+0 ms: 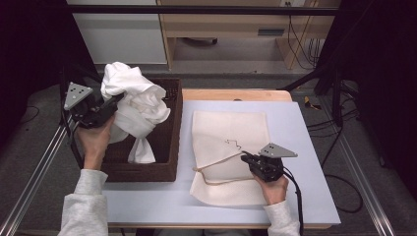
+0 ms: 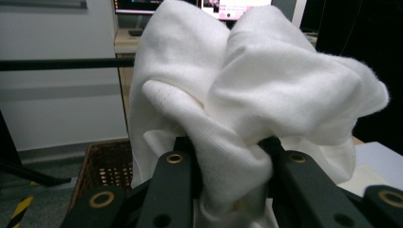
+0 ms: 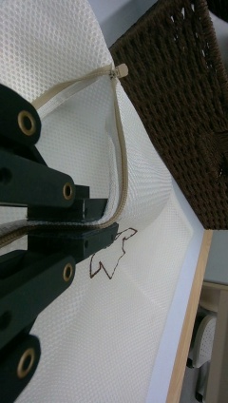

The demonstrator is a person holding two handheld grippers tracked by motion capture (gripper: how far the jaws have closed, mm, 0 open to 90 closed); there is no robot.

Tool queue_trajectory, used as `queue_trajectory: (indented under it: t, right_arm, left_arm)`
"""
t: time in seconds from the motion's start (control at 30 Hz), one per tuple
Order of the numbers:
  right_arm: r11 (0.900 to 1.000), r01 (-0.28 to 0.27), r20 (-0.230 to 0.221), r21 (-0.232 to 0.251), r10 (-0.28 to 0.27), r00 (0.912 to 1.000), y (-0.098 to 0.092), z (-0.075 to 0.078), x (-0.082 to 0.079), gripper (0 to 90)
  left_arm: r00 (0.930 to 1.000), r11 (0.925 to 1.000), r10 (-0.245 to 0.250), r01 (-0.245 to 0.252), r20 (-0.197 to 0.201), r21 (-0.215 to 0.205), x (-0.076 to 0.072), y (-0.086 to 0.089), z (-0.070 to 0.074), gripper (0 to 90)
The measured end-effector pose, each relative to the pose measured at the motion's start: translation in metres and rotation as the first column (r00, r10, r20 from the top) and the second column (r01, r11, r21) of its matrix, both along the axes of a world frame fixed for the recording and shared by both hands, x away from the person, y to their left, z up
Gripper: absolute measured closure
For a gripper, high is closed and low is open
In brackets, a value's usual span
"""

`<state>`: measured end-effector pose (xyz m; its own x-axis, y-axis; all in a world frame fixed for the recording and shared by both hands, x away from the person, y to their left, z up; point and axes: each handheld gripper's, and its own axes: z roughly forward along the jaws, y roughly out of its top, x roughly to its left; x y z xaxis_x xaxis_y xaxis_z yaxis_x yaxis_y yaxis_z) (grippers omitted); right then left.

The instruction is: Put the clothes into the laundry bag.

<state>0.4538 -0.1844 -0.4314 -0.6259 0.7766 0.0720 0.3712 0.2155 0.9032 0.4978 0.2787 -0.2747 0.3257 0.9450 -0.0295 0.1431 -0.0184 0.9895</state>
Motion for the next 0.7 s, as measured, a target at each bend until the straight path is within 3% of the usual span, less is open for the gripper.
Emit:
queue_trajectory:
  t: [0.23, 0.7]
  right_arm:
    - [1.0, 0.005, 0.006, 0.003, -0.005, 1.0, 0.0, 0.001, 0.0, 87.1]
    - [1.0, 0.011, 0.01, 0.011, -0.011, 0.9999, -0.003, 0.003, 0.001, 87.2]
  left_arm:
    - [0.9987, 0.9998, 0.009, -0.008, 0.05, -0.017, -0.009, -0.003, 0.025, 74.0]
    - [0.9913, 0.9993, -0.02, 0.024, 0.13, -0.028, -0.029, -0.016, 0.071, 74.0]
